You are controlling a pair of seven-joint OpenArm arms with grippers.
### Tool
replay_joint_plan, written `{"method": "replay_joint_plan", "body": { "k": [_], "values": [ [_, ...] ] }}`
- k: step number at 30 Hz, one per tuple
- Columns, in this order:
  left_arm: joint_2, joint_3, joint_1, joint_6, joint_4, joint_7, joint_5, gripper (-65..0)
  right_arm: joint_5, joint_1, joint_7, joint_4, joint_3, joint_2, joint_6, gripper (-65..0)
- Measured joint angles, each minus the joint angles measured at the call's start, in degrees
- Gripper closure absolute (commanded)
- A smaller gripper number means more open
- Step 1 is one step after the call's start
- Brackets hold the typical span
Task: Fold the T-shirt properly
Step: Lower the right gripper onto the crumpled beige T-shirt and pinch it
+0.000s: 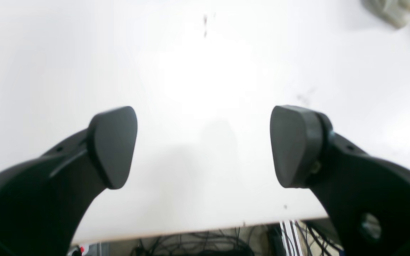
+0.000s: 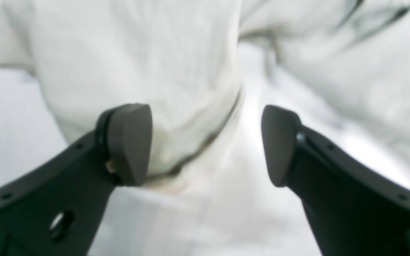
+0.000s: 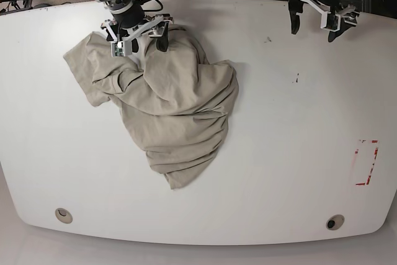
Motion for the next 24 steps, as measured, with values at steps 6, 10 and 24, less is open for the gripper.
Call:
{"method": "replay_joint_plan", "body": {
  "k": [6,10,24],
  "values": [
    [0.1,0.0,-3.5,0.0,0.0,0.2,0.0,-55.3,0.4,1.7,-2.1,-3.8,-0.1,-0.3,0.0,-36.6],
    [0.3,0.0,-5.3,0.0,0.0,0.2,0.0,-55.3,0.6,1.7,-1.6,-4.8,-0.1,-0.3,0.0,-24.3],
    [0.2,0.0,-11.9,-0.1,0.0,0.4,0.0,-55.3,0.5,-3.8,-2.8,3.3,-0.3,0.0,0.1,0.0]
  ]
}}
